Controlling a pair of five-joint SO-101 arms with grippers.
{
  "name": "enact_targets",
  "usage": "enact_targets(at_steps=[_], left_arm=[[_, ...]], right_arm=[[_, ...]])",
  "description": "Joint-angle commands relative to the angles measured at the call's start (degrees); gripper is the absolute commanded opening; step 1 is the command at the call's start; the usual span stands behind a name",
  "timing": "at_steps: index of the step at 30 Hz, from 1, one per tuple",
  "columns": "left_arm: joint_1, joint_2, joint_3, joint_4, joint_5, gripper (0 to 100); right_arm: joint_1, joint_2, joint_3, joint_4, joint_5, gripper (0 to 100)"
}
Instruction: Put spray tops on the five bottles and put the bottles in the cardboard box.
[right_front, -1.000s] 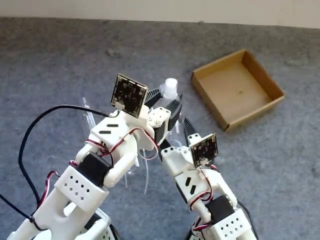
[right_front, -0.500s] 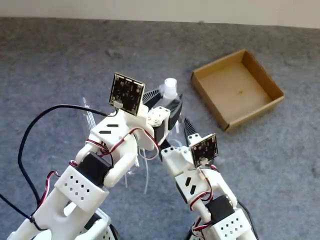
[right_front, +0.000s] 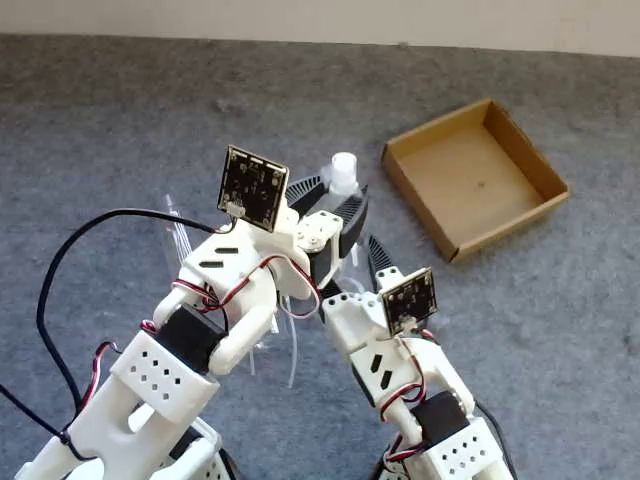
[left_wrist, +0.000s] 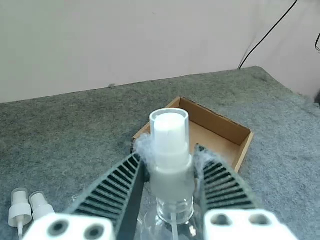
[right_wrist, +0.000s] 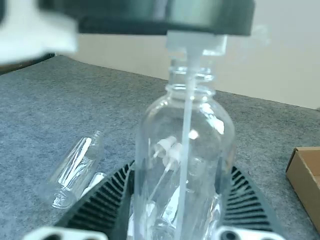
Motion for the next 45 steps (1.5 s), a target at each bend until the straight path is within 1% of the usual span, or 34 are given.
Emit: enact_targets(at_steps=[1, 4, 9, 21, 23, 28, 34, 37, 42, 45], left_arm=[[0.66, -0.4, -0.13, -1.41, 0.62, 4], [0.66, -0.66, 0.31, -1.23, 0.62, 4], [0.75, -0.84, 4.7, -1.76, 0.35, 3], [0.66, -0.84, 4.7, -1.32, 0.35, 4], [0.57, -0.84, 4.7, -1.32, 0.35, 6], [0.13, -0.84, 4.97, -1.23, 0.62, 20], [0.04, -0.92, 4.09, -1.14, 0.35, 21], [0.04, -1.1, 1.71, 1.32, 0.35, 21], [0.04, -6.11, -2.59, 9.93, 0.26, 21], [-1.1, -9.71, -3.03, 13.45, 0.26, 21]], right_arm=[[0.04, -1.36, 6.73, 0.13, 0.09, 17.0], [0.04, -1.36, 6.73, 0.13, 0.09, 17.0], [0.04, -1.19, 6.73, 0.13, 0.09, 17.0], [0.04, -1.27, 6.73, 0.13, 0.09, 16.9], [0.04, -1.27, 6.73, 0.13, 0.09, 16.9], [0.04, -1.27, 6.73, 0.13, 0.09, 16.9], [0.04, -1.27, 6.73, 0.13, 0.09, 16.9], [0.04, -1.27, 6.73, 0.13, 0.09, 16.9], [0.04, -1.27, 6.73, 0.13, 0.09, 16.9], [0.04, -1.27, 6.73, 0.13, 0.09, 16.9]])
